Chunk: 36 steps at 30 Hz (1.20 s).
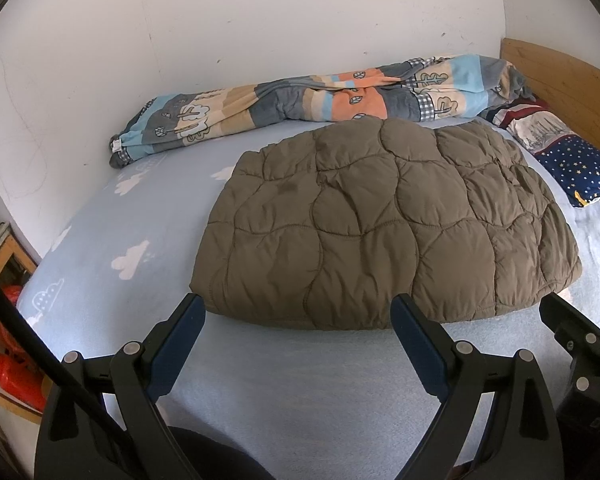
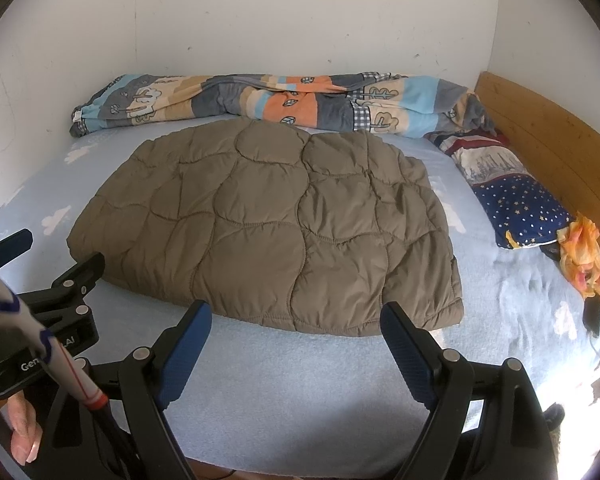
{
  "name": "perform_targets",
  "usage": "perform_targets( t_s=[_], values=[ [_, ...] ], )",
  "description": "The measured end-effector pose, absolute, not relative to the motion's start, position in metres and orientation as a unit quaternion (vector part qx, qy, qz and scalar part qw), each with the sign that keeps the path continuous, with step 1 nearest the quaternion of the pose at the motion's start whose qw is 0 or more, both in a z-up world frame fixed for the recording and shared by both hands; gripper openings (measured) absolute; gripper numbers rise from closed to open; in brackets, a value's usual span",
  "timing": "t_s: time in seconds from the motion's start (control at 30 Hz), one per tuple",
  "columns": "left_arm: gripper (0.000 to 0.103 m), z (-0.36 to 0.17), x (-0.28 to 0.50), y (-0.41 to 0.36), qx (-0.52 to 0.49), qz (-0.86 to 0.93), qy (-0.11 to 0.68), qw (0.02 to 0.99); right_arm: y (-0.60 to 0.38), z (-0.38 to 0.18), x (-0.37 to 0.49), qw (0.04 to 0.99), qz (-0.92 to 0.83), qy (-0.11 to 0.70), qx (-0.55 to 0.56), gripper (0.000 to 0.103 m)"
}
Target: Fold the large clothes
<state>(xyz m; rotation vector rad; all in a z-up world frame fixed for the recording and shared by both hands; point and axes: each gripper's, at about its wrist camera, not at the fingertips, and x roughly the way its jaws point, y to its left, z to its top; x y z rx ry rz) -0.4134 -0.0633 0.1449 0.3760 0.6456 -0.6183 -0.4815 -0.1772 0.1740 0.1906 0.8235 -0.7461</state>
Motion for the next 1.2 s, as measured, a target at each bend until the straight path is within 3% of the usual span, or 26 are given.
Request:
perform_targets(
  t_s=[1.2],
  values=[
    [0.093, 0.1449, -0.4136, -0.0637, 0.185, -0.294, 0.309, 0.885, -0.1815, 0.1693, -0.4868, 0.840, -0.361, 0.398, 0.083, 0.090]
  ],
)
